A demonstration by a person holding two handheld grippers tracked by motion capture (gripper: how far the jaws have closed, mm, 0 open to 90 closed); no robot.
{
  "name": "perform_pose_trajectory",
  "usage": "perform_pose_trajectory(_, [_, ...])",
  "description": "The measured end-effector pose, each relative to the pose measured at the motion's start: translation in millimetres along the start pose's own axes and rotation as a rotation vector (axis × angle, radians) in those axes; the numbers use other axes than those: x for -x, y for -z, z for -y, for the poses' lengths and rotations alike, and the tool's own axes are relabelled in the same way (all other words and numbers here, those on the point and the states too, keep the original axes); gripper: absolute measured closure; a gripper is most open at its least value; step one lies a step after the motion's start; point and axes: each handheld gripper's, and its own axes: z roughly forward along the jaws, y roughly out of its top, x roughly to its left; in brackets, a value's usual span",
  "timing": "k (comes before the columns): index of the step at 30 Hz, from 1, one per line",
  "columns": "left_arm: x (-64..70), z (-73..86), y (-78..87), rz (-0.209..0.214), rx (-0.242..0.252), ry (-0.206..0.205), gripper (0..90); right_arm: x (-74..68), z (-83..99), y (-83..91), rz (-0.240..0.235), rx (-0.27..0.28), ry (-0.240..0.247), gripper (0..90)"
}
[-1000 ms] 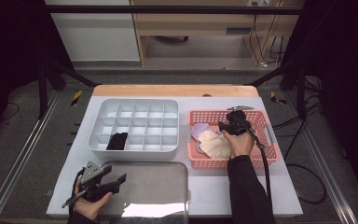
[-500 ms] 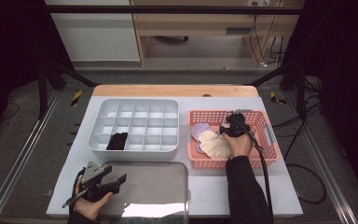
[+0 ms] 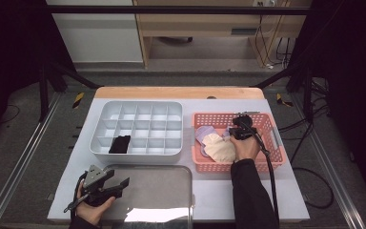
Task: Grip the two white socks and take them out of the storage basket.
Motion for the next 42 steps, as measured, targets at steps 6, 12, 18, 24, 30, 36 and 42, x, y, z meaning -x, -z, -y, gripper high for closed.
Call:
perform_pose_trajectory(6, [0.2,-0.1,-0.6,-0.001,-0.005,0.0,30.8,1.4,-7.8,19.8,-0.02,0.155,0.001,83.4])
perform_pose_trajectory(12, [1.0,-0.1,-0.9,0.0,-0.004,0.003,30.8,3.0,-10.4,40.6,-0.045,0.247,-0.01,83.4])
perform_pose_trajectory(18, [1.5,-0.1,-1.7,-0.002,-0.009,0.004,30.7,-1.6,-14.2,64.0,-0.084,0.318,0.003,83.4])
perform_pose_trajectory(24, [1.7,0.0,-2.2,-0.004,-0.014,0.001,30.4,-9.5,-14.2,90.2,-0.141,0.388,0.025,83.4])
perform_pose_trajectory(30, [2.0,0.2,-3.0,-0.003,-0.019,0.0,30.4,-11.8,-9.9,116.4,-0.195,0.432,0.044,83.4])
perform_pose_trajectory(36, [2.2,0.3,-3.3,-0.008,-0.021,-0.001,30.4,-20.1,-6.2,143.8,-0.248,0.467,0.083,83.4])
perform_pose_trajectory(42, [2.4,0.4,-3.7,-0.01,-0.024,-0.002,30.4,-29.5,1.4,163.3,-0.299,0.492,0.13,84.0])
